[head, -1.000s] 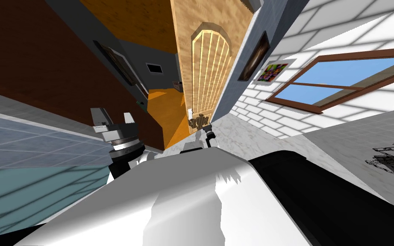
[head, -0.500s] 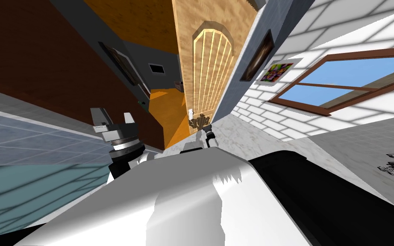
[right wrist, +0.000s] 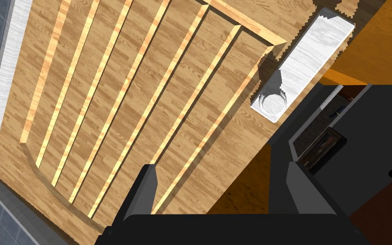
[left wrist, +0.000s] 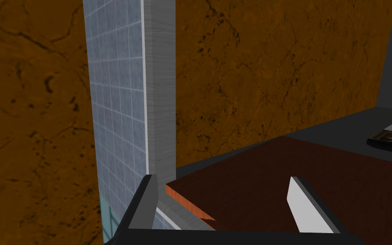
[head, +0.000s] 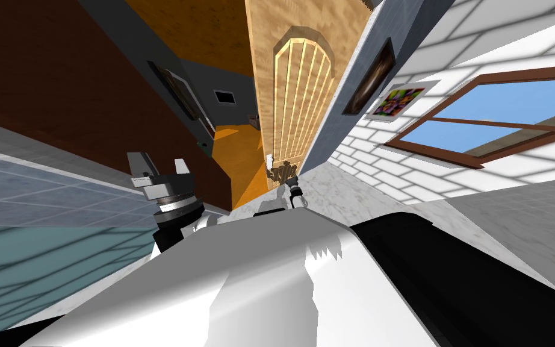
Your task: Push the door open
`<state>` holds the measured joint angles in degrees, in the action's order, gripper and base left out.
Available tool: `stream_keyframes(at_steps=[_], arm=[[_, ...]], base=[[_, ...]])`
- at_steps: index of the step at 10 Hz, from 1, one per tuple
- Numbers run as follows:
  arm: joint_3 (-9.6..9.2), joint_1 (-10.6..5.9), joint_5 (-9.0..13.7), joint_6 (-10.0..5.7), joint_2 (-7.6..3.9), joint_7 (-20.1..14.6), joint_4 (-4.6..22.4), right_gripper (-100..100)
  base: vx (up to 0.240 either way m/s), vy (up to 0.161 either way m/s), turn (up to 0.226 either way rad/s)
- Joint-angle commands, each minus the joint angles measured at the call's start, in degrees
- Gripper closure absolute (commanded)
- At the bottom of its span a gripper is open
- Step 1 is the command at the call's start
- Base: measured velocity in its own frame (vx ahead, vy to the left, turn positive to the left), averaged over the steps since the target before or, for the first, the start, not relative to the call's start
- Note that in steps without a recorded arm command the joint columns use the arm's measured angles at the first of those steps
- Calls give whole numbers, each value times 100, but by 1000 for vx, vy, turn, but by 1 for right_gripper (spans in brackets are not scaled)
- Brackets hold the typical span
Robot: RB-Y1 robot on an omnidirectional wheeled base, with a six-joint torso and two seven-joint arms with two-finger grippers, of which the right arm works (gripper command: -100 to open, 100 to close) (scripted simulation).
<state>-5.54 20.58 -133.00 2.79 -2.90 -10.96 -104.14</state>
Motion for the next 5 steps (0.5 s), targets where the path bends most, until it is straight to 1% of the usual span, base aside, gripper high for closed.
stream_keyframes(at_steps=[1,2,3,4,5], arm=[[-9,-2,-286,53,-1,-22,39,-100],[-9,-2,-343,53,-1,-22,39,-100],[-21,-23,-570,143,17,-56,132,-100],[-21,-23,-737,143,17,-56,132,-100],[-33,-44,-912,231,38,-89,223,-100]], base=[[29,-35,72],[16,-14,-5],[30,-24,87],[31,-30,60],[35,-44,81]])
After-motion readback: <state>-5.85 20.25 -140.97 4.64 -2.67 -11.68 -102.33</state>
